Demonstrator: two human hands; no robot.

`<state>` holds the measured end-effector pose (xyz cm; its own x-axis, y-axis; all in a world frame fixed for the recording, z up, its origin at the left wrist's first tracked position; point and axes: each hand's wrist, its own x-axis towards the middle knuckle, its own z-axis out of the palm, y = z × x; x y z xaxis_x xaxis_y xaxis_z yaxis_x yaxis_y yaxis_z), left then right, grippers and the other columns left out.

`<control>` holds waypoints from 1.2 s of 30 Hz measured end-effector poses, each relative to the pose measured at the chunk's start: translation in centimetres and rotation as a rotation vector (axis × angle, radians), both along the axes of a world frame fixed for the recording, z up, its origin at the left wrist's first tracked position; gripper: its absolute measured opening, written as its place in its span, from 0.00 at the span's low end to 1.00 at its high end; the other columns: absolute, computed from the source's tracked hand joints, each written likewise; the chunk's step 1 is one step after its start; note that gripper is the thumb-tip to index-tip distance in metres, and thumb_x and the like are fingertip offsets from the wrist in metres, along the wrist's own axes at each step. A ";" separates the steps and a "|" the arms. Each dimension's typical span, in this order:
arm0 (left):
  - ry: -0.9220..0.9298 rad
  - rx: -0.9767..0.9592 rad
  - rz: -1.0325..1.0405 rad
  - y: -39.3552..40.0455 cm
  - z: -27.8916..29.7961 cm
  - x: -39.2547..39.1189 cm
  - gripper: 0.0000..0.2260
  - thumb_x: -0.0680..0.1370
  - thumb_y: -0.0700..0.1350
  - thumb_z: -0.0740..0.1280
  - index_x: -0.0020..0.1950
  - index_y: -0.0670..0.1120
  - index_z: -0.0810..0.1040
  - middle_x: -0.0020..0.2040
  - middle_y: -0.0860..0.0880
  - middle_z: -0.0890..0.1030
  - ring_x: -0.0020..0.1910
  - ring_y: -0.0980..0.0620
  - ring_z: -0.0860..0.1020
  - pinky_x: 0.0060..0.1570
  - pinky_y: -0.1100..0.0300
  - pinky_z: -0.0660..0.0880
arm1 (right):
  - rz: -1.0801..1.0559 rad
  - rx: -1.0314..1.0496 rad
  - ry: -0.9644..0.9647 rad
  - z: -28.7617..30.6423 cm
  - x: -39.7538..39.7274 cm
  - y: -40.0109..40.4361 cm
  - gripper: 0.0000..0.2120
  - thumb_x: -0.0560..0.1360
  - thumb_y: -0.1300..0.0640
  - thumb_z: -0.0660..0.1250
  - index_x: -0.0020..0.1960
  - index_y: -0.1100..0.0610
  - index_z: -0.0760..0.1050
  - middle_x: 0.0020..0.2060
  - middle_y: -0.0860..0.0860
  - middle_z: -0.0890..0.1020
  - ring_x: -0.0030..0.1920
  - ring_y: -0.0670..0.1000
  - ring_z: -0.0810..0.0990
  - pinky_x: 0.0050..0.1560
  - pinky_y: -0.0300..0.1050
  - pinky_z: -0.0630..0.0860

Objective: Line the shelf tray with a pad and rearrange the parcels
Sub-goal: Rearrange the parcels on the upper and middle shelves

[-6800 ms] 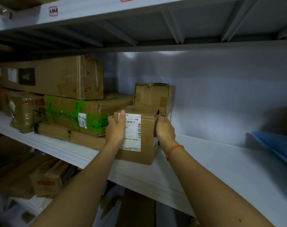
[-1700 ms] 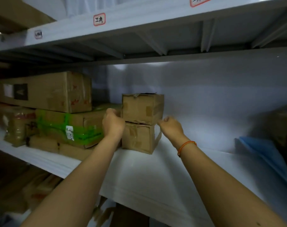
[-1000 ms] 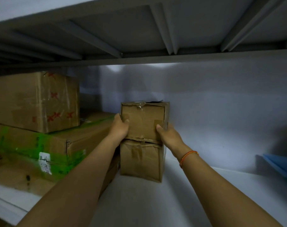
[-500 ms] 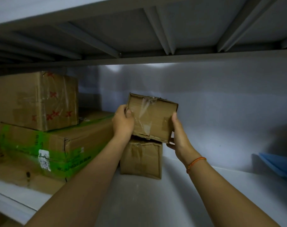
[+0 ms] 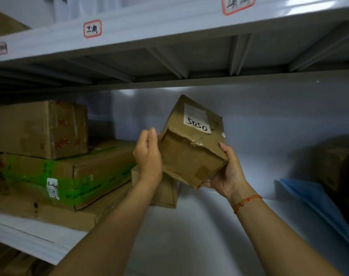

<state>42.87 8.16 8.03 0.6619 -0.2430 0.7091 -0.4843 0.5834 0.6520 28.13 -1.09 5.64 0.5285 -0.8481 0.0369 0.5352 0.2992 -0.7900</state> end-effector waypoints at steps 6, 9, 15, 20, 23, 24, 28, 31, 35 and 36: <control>0.188 0.085 -0.160 2.0 1.2 -3.6 0.19 0.76 0.61 0.58 0.37 0.47 0.74 0.38 0.46 0.77 0.43 0.46 0.76 0.47 0.53 0.72 | -0.030 -0.111 -0.016 -0.2 -5.0 2.4 0.09 0.77 0.52 0.62 0.56 0.51 0.76 0.50 0.56 0.82 0.53 0.60 0.79 0.50 0.64 0.77; 0.228 0.227 -0.245 3.3 1.4 -5.3 0.18 0.77 0.61 0.60 0.43 0.48 0.78 0.39 0.49 0.80 0.44 0.48 0.79 0.44 0.55 0.73 | -0.064 -0.165 0.010 -0.8 -7.5 3.0 0.14 0.76 0.56 0.62 0.62 0.54 0.71 0.58 0.57 0.78 0.59 0.61 0.77 0.51 0.64 0.78; 0.245 0.437 -0.273 5.6 -0.2 -8.9 0.14 0.77 0.56 0.65 0.49 0.46 0.78 0.47 0.46 0.84 0.46 0.47 0.82 0.47 0.52 0.79 | -0.157 -0.326 0.168 -1.8 -12.0 5.1 0.10 0.74 0.63 0.62 0.52 0.53 0.68 0.54 0.53 0.76 0.62 0.58 0.73 0.61 0.64 0.72; 0.264 0.527 -0.274 7.1 -2.0 -12.2 0.15 0.75 0.56 0.67 0.50 0.45 0.71 0.48 0.46 0.82 0.46 0.46 0.80 0.39 0.51 0.79 | -0.209 -0.382 0.253 -2.1 -14.8 7.7 0.10 0.71 0.59 0.64 0.51 0.54 0.66 0.52 0.52 0.76 0.59 0.55 0.74 0.61 0.62 0.72; 0.343 0.518 -0.224 7.9 -2.6 -13.8 0.18 0.74 0.57 0.67 0.52 0.43 0.73 0.48 0.46 0.83 0.46 0.46 0.81 0.50 0.46 0.80 | -0.247 -0.441 0.320 -1.5 -16.3 9.0 0.06 0.77 0.57 0.61 0.53 0.54 0.67 0.54 0.52 0.76 0.57 0.52 0.74 0.58 0.55 0.73; 0.389 0.505 -0.207 8.2 -2.7 -14.2 0.19 0.73 0.58 0.68 0.52 0.43 0.76 0.47 0.46 0.83 0.46 0.46 0.81 0.51 0.46 0.79 | -0.249 -0.473 0.338 -1.2 -16.7 9.6 0.06 0.78 0.56 0.61 0.53 0.53 0.67 0.53 0.51 0.76 0.54 0.50 0.75 0.55 0.51 0.73; 0.558 0.410 -0.247 9.8 -3.3 -15.6 0.17 0.67 0.63 0.68 0.45 0.53 0.83 0.44 0.51 0.85 0.46 0.47 0.82 0.53 0.46 0.79 | -0.201 -0.616 0.424 0.2 -17.9 12.0 0.07 0.79 0.49 0.61 0.56 0.50 0.70 0.51 0.47 0.76 0.50 0.44 0.74 0.44 0.41 0.71; 0.668 0.274 -0.219 12.1 -3.1 -16.7 0.10 0.70 0.56 0.67 0.42 0.51 0.82 0.42 0.50 0.86 0.46 0.45 0.83 0.53 0.45 0.79 | -0.169 -0.713 0.507 1.3 -18.2 13.9 0.13 0.78 0.42 0.61 0.59 0.47 0.68 0.53 0.45 0.75 0.51 0.44 0.74 0.44 0.41 0.71; 0.711 0.079 -0.145 15.4 -2.0 -17.9 0.13 0.68 0.55 0.62 0.42 0.50 0.82 0.43 0.47 0.85 0.46 0.44 0.82 0.54 0.43 0.79 | -0.117 -0.814 0.521 3.2 -18.3 16.9 0.17 0.76 0.37 0.61 0.60 0.44 0.66 0.50 0.38 0.72 0.49 0.41 0.73 0.41 0.37 0.69; 0.708 0.029 -0.107 16.3 -1.7 -18.3 0.12 0.69 0.55 0.62 0.40 0.50 0.81 0.42 0.47 0.85 0.45 0.44 0.82 0.54 0.44 0.79 | -0.101 -0.832 0.509 3.7 -18.2 17.6 0.18 0.75 0.36 0.61 0.60 0.44 0.67 0.49 0.37 0.72 0.49 0.41 0.73 0.41 0.37 0.69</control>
